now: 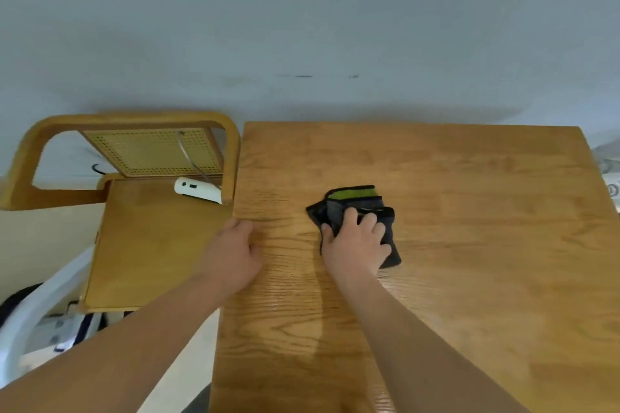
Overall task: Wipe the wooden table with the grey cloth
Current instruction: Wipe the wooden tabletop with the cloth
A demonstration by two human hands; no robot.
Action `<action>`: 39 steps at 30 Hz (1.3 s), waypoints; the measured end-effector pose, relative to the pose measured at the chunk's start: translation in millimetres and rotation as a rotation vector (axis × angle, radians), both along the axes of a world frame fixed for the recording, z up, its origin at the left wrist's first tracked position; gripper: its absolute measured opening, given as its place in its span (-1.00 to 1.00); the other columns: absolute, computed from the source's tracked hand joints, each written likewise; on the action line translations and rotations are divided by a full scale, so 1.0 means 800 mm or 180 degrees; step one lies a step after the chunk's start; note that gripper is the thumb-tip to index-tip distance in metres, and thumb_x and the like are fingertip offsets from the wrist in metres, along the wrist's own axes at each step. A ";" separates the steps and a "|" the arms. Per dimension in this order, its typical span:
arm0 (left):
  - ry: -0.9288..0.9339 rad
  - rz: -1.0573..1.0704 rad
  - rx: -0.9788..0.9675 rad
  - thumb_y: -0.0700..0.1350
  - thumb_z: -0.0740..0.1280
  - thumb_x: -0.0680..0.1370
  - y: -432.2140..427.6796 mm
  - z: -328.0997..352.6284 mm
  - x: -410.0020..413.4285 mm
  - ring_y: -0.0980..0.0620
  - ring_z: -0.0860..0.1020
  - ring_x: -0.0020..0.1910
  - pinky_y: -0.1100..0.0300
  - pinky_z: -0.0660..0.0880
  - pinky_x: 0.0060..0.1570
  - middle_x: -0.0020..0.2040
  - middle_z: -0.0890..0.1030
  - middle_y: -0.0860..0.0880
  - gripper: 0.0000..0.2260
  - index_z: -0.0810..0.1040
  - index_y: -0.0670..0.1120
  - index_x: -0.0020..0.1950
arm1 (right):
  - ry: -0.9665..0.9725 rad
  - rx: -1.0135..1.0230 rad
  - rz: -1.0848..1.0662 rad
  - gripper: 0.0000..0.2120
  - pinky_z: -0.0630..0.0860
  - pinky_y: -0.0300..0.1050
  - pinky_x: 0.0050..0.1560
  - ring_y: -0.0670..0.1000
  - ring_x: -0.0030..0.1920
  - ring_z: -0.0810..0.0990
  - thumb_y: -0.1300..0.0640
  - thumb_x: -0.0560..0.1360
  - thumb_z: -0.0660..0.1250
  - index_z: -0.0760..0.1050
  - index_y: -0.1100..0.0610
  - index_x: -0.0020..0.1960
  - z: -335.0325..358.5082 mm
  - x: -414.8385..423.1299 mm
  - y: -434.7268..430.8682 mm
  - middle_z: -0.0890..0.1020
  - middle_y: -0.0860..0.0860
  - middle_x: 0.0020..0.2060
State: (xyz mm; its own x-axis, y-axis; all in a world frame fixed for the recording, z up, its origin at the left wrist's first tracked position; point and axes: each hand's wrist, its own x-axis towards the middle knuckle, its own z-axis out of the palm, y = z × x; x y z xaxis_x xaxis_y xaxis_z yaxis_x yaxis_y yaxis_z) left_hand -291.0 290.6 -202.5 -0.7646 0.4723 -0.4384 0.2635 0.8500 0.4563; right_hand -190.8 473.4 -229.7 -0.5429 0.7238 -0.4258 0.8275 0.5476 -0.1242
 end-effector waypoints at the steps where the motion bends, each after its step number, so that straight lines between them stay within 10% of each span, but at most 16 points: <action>1: -0.0001 0.0017 0.0006 -0.15 0.28 0.56 -0.012 0.000 -0.011 -0.03 0.53 0.18 0.09 0.52 0.13 0.21 0.49 0.01 -0.62 0.52 0.03 0.38 | 0.0036 -0.0036 0.0223 -0.52 0.42 0.23 0.15 0.23 0.34 0.33 -0.26 0.64 0.11 0.24 0.01 0.42 -0.001 -0.013 -0.037 0.34 0.14 0.35; 8: -0.0140 0.0002 0.0184 -0.18 0.28 0.58 -0.064 -0.013 -0.078 0.03 0.52 -0.07 0.16 0.47 -0.01 0.12 0.45 0.02 -0.68 0.55 0.00 0.32 | 0.0097 -0.0061 0.1638 -0.53 0.46 0.15 0.14 0.17 0.22 0.41 -0.33 0.59 0.16 0.33 -0.05 0.34 0.002 -0.017 -0.081 0.42 0.05 0.23; 15: -0.0383 -0.0105 0.0510 -0.17 0.28 0.59 -0.070 -0.018 -0.111 0.11 0.54 -0.09 0.22 0.46 -0.02 0.21 0.42 0.07 -0.70 0.54 0.01 0.31 | -0.0002 0.0011 -0.1094 -0.48 0.42 0.28 0.23 0.27 0.36 0.34 -0.31 0.60 0.16 0.28 0.02 0.38 -0.002 -0.098 -0.055 0.38 0.17 0.34; 23: -0.0163 0.0035 0.0564 -0.18 0.30 0.60 -0.084 -0.019 -0.163 0.05 0.54 0.05 0.11 0.53 0.07 0.28 0.45 0.05 -0.65 0.51 -0.02 0.39 | 0.0518 0.0322 0.1903 -0.59 0.48 0.14 0.03 0.18 0.13 0.47 -0.29 0.57 0.21 0.42 -0.03 0.24 -0.015 -0.162 -0.085 0.48 0.06 0.12; 31: -0.0047 0.0166 0.0954 -0.22 0.33 0.59 -0.060 -0.025 -0.194 0.15 0.52 0.03 0.36 0.41 0.02 0.20 0.45 0.11 -0.67 0.54 -0.05 0.36 | 0.0220 0.0162 -0.0041 -0.51 0.38 0.25 0.18 0.27 0.33 0.36 -0.25 0.63 0.14 0.29 0.03 0.41 -0.019 -0.306 -0.026 0.39 0.18 0.34; 34: 0.0012 0.0236 0.0968 -0.25 0.33 0.58 -0.057 -0.027 -0.199 0.13 0.52 -0.01 0.50 0.36 -0.09 0.18 0.48 0.08 -0.67 0.55 -0.06 0.34 | 0.0524 0.0600 0.0885 -0.57 0.42 0.23 0.11 0.25 0.22 0.42 -0.23 0.63 0.16 0.36 0.03 0.34 -0.027 -0.311 -0.052 0.46 0.16 0.22; 39: -0.0051 0.0216 0.0877 -0.21 0.31 0.59 -0.042 -0.026 -0.200 0.10 0.53 -0.01 0.19 0.52 0.04 0.23 0.48 0.08 -0.67 0.54 -0.02 0.34 | 0.0421 0.0341 0.1902 -0.54 0.48 0.21 0.22 0.19 0.26 0.45 -0.31 0.59 0.17 0.37 -0.05 0.34 -0.018 -0.299 0.019 0.48 0.06 0.21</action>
State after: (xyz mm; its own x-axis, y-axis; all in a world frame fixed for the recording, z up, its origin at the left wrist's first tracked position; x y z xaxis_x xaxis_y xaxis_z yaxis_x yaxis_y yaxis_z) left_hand -451.4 257.2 -223.7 -0.7926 0.5233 -0.3129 0.2011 0.7088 0.6761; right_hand -430.0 488.7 -244.3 -0.9107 0.3135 -0.2690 0.3554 0.9265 -0.1234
